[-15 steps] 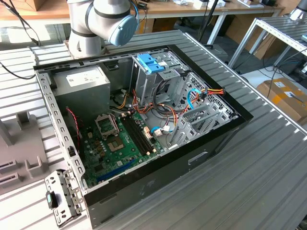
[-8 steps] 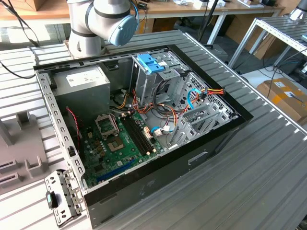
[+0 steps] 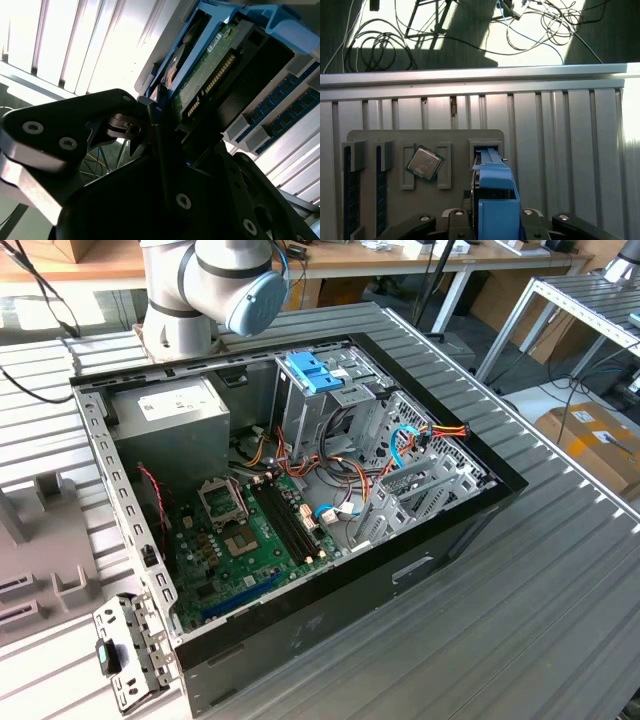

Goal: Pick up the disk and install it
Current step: 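Pick up the disk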

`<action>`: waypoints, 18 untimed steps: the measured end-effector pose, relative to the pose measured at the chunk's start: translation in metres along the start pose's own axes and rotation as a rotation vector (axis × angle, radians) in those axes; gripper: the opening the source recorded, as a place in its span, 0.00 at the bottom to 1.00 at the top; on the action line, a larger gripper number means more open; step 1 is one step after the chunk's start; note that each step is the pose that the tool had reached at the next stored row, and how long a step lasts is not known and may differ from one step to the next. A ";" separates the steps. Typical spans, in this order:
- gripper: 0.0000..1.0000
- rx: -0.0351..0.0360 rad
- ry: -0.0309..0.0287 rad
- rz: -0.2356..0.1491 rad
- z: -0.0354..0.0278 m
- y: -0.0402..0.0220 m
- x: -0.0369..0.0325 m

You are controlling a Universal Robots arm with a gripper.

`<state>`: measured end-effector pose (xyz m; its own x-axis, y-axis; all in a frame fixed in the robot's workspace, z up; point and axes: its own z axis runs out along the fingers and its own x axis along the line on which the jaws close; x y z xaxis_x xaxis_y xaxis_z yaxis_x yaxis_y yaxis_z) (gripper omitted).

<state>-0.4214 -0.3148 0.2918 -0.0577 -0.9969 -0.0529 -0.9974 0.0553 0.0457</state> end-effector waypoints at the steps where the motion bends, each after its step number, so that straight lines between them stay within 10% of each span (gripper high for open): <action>1: 0.36 0.0000 -0.0001 0.000 -0.0016 0.0001 -0.0001; 3: 0.36 0.0000 -0.0006 0.000 -0.0109 0.0005 -0.0006; 18: 0.36 -0.0001 -0.0006 0.000 -0.0201 0.0009 -0.0010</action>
<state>-0.4215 -0.3148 0.3120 -0.0577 -0.9969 -0.0535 -0.9974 0.0553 0.0458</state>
